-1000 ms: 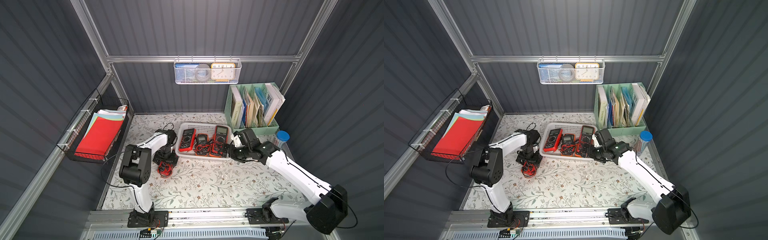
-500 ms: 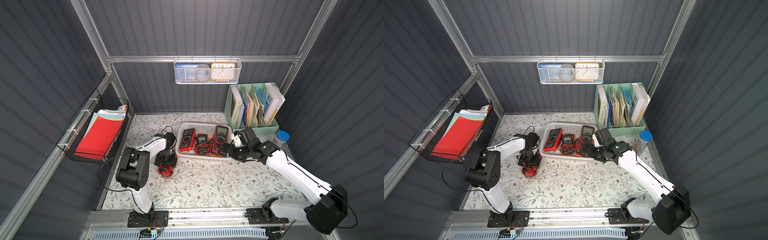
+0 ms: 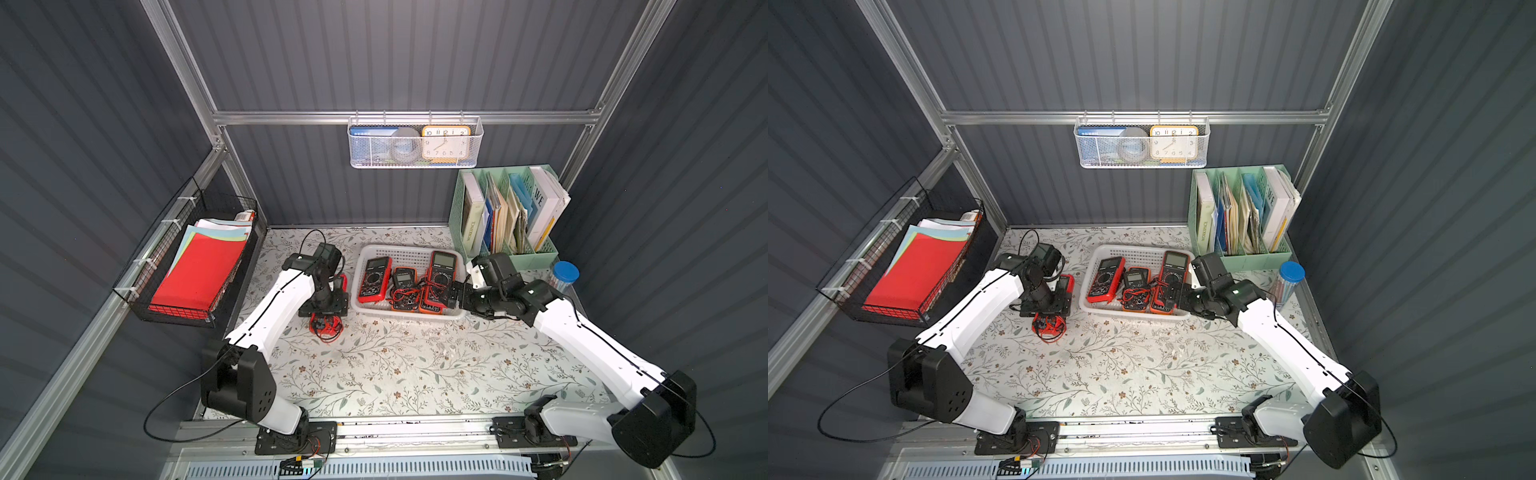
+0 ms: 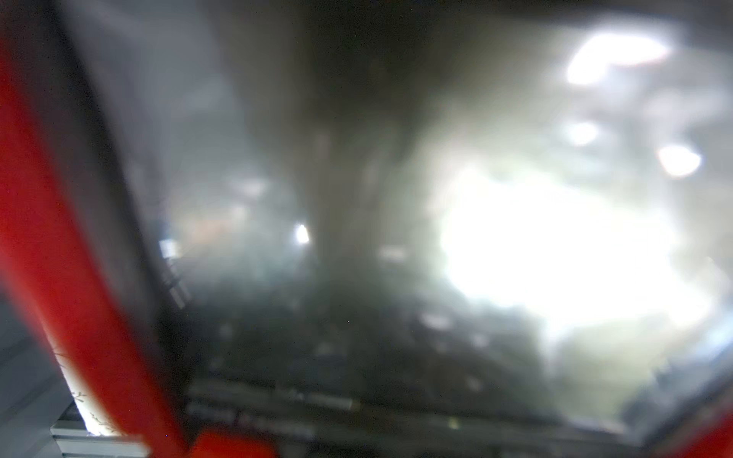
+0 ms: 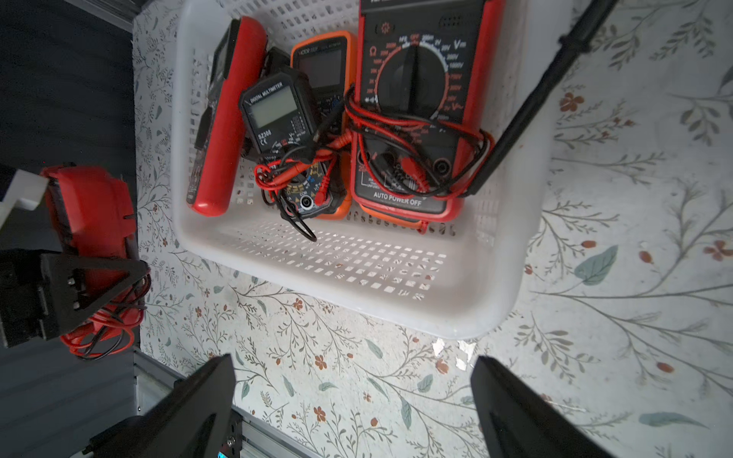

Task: Put the multimeter into the basket
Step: Pick up the multimeter from the center of the board, then place the multimeter in the basket.

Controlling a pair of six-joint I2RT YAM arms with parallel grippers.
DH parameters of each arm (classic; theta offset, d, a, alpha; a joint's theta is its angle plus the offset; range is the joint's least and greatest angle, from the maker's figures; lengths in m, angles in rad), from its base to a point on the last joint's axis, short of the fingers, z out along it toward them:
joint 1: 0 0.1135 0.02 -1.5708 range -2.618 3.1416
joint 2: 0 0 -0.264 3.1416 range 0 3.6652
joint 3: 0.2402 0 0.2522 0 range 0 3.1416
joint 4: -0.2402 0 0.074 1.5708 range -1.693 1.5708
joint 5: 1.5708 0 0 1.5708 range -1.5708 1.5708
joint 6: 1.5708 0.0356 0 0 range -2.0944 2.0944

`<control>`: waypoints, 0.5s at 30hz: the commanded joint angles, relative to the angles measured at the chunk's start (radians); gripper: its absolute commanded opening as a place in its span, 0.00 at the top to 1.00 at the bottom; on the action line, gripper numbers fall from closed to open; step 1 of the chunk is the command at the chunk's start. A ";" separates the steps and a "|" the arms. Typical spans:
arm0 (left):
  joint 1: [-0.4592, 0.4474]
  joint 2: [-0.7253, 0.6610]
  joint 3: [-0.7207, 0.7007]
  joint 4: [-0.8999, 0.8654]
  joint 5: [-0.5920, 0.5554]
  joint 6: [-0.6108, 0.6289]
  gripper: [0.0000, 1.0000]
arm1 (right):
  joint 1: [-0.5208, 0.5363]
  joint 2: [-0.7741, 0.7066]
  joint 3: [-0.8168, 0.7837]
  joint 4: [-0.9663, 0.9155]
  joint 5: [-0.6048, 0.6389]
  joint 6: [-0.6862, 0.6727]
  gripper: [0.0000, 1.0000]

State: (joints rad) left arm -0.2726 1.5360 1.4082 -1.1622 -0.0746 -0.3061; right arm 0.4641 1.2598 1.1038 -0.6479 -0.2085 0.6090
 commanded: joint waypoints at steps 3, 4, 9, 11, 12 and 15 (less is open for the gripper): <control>-0.151 0.095 0.259 -0.033 -0.009 -0.084 0.69 | -0.047 0.031 0.042 0.023 0.016 -0.002 0.01; -0.187 0.136 0.314 -0.035 -0.019 -0.096 0.69 | -0.059 0.037 0.043 0.025 0.016 0.001 0.01; -0.339 0.367 0.574 -0.059 -0.097 -0.150 0.67 | -0.120 0.050 0.031 0.032 0.019 0.014 0.01; -0.366 0.450 0.656 -0.060 -0.104 -0.172 0.68 | -0.144 0.049 0.018 0.037 0.019 0.016 0.01; -0.376 0.487 0.692 -0.057 -0.112 -0.183 0.68 | -0.156 0.047 0.011 0.038 0.020 0.019 0.01; -0.388 0.568 0.770 -0.052 -0.129 -0.213 0.68 | -0.186 0.038 -0.014 0.042 0.016 0.025 0.01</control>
State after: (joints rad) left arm -0.6670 2.0884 2.1048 -1.1942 -0.1410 -0.4576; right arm 0.3000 1.3071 1.1172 -0.6090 -0.1974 0.6209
